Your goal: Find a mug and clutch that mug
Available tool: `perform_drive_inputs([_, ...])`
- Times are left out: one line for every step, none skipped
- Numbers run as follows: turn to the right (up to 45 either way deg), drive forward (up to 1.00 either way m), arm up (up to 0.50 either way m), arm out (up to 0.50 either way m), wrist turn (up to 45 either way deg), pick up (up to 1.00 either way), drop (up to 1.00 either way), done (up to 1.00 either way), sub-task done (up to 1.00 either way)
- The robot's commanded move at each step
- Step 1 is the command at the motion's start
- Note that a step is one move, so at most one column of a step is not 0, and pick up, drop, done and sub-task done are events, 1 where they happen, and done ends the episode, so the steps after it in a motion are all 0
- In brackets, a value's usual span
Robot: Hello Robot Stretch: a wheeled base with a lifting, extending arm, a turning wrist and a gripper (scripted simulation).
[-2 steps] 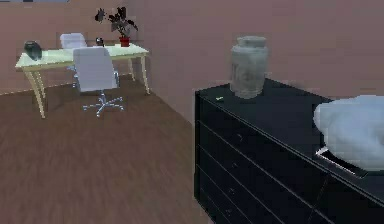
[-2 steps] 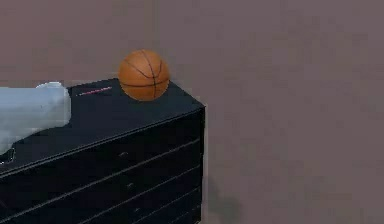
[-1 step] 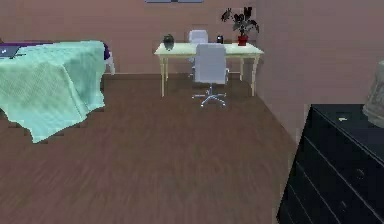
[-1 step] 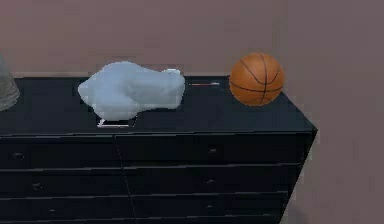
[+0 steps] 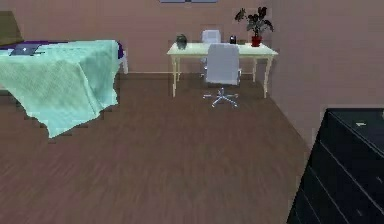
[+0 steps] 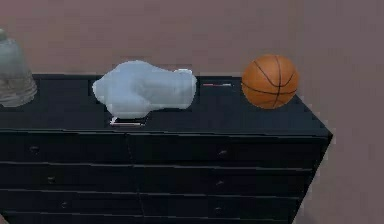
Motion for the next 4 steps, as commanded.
perform_drive_inputs([45.0, 0.00, 0.00, 0.00, 0.0, 0.00, 0.00, 0.00, 0.00])
perform_drive_inputs([45.0, 0.00, 0.00, 0.00, 0.0, 0.00, 0.00, 0.00, 0.00])
perform_drive_inputs([0.0, 0.40, 0.00, 0.00, 0.0, 0.00, 0.00, 0.00, 0.00])
perform_drive_inputs([-45.0, 0.00, 0.00, 0.00, 0.0, 0.00, 0.00, 0.00, 0.00])
